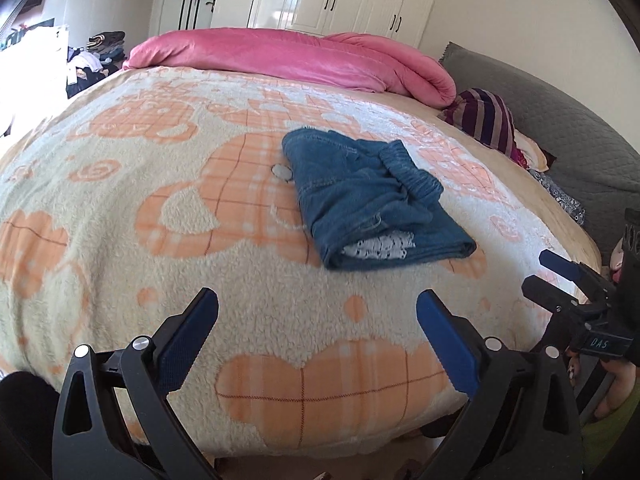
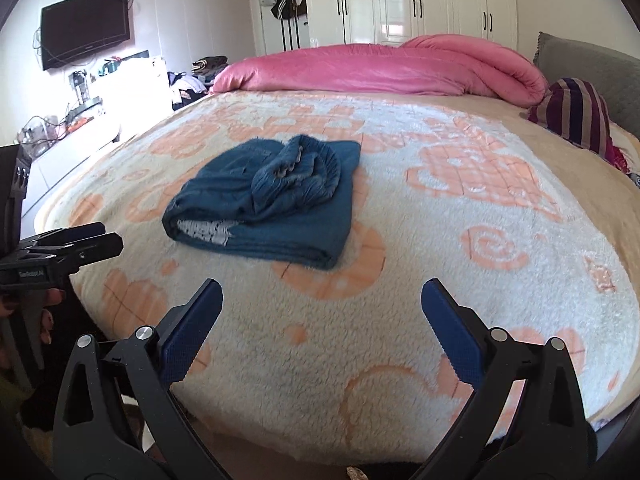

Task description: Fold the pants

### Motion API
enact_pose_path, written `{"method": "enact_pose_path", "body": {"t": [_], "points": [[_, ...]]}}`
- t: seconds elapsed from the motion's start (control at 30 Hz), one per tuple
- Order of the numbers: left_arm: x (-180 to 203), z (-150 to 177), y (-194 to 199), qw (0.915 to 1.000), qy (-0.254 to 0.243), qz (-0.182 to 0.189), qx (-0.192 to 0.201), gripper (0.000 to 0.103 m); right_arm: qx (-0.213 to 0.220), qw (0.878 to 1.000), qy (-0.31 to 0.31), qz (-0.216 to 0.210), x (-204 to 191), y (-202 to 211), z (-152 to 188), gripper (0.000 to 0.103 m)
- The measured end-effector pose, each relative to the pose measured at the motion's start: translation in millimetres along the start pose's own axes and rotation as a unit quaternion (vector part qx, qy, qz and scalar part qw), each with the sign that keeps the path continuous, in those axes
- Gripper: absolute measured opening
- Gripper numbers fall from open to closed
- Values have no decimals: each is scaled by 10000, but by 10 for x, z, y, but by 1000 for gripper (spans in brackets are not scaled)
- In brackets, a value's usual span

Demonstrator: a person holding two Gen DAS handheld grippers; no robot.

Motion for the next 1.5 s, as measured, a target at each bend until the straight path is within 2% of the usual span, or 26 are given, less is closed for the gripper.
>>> {"method": "enact_pose_path", "body": {"t": [0.33, 1.5], "points": [[-38, 94, -189, 9998, 69, -111, -168, 99, -104, 9999, 0, 42, -53, -190, 86, 94], [-28, 68, -137, 9995, 36, -276, -167, 99, -202, 9997, -97, 6, -19, -222, 118, 94]]}}
Point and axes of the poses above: each gripper's, at about its wrist camera, not at the fingertips, and y roughly against the way its jaws point, x to its right, z to its underside, the point moved 8 cm from there along -y, roughly the way its jaws point, and after that the axes turned 6 degrees about -x, right-handed, at the moved point
